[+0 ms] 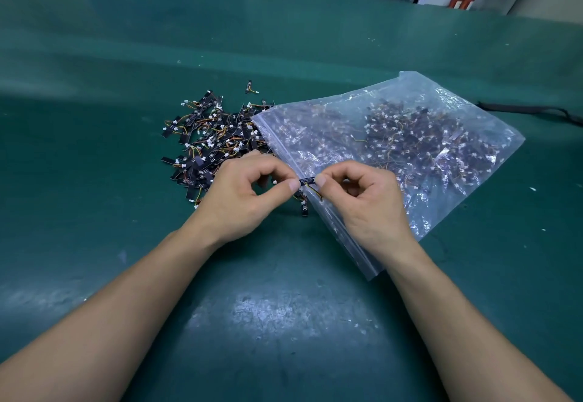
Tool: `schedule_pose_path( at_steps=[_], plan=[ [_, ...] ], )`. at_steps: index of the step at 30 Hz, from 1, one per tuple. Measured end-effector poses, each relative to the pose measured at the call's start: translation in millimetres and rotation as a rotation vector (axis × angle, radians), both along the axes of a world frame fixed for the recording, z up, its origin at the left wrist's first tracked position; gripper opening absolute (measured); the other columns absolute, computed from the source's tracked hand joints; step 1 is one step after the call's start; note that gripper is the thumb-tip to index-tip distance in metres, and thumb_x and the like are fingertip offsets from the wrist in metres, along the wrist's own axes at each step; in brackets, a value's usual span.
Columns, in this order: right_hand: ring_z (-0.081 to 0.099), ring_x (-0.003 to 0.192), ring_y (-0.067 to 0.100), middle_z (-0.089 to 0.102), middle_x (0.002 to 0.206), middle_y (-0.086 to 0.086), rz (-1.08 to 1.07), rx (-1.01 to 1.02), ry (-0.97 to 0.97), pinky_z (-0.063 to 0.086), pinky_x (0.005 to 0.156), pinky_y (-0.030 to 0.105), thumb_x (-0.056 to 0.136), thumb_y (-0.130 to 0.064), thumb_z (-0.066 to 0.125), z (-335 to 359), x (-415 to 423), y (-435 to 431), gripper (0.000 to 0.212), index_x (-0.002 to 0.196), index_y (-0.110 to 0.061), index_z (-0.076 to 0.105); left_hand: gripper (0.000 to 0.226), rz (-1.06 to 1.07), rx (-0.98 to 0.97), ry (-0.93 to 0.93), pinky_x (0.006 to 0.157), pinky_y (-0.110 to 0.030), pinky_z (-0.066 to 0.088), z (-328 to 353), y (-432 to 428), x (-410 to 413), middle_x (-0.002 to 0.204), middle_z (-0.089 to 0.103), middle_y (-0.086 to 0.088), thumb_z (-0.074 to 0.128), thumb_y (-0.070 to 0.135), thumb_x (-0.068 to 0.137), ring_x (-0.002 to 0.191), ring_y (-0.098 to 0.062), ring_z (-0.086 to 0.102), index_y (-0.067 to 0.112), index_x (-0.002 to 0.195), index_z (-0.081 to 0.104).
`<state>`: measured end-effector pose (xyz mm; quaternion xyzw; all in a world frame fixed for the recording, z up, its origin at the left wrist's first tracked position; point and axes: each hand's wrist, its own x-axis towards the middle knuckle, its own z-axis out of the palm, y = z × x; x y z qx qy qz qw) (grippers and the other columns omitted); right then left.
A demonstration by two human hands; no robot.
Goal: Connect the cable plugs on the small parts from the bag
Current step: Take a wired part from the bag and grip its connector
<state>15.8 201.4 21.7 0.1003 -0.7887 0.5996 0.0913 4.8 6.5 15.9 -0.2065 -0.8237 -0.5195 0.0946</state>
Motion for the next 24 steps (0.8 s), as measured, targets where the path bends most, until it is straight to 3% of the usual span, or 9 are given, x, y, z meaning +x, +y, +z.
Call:
schedule_pose_path(
  at_steps=[2,6,10,15,20,24],
  plan=[
    [0.053,0.060,0.016,0.070,0.072,0.004,0.007,-0.008,-0.012,0.043,0.055,0.034,0.091,-0.011,0.074,-0.2,0.7,-0.2,0.020,0.075,-0.023,0.072,0.006,0.008,0.015,0.001,0.070,-0.022,0.041,-0.2,-0.3,-0.5,0.076,0.066,0.016,0.068,0.022,0.086,0.076,-0.019,0.055,0.024,0.080,0.071],
    [0.056,0.062,0.010,0.074,0.076,-0.005,0.059,-0.053,-0.047,0.046,0.056,0.028,0.091,-0.019,0.074,1.8,3.9,0.7,0.011,0.081,-0.024,0.076,0.007,0.001,-0.011,0.039,0.071,-0.022,0.041,1.6,-0.5,1.3,0.075,0.066,0.013,0.068,0.019,0.086,0.074,-0.013,0.053,0.018,0.080,0.071],
    [0.056,0.063,0.016,0.073,0.076,-0.003,0.054,0.017,-0.004,0.047,0.058,0.037,0.092,-0.012,0.073,1.4,3.3,-2.1,0.022,0.077,-0.027,0.073,0.007,-0.015,-0.022,0.048,0.073,-0.021,0.041,2.2,0.0,3.0,0.076,0.065,0.016,0.068,0.018,0.086,0.077,-0.009,0.054,0.018,0.080,0.071],
    [0.059,0.059,-0.005,0.071,0.066,-0.015,0.064,-0.061,-0.037,0.044,0.060,0.009,0.093,-0.007,0.071,6.3,4.0,-3.7,0.023,0.076,-0.023,0.074,0.015,0.001,-0.090,0.134,0.074,-0.020,0.040,0.6,-2.5,1.5,0.081,0.062,0.020,0.073,0.018,0.081,0.078,-0.012,0.051,0.020,0.095,0.073],
    [0.044,0.049,0.000,0.062,0.055,-0.013,0.093,-0.073,-0.065,0.035,0.051,0.011,0.092,-0.013,0.072,4.7,4.8,-4.8,0.027,0.067,-0.023,0.074,0.012,0.039,-0.094,0.254,0.071,-0.026,0.041,-2.3,-0.3,-1.5,0.080,0.063,0.014,0.080,0.018,0.079,0.075,-0.009,0.048,0.016,0.089,0.073],
    [0.047,0.051,0.001,0.065,0.057,-0.008,0.083,-0.086,-0.071,0.037,0.052,0.013,0.091,-0.016,0.074,4.5,4.2,-4.2,0.025,0.068,-0.027,0.078,0.014,0.034,-0.098,0.281,0.069,-0.032,0.044,-2.2,-1.5,-2.7,0.079,0.066,0.008,0.082,0.023,0.079,0.074,-0.016,0.050,0.016,0.088,0.074]
  ],
)
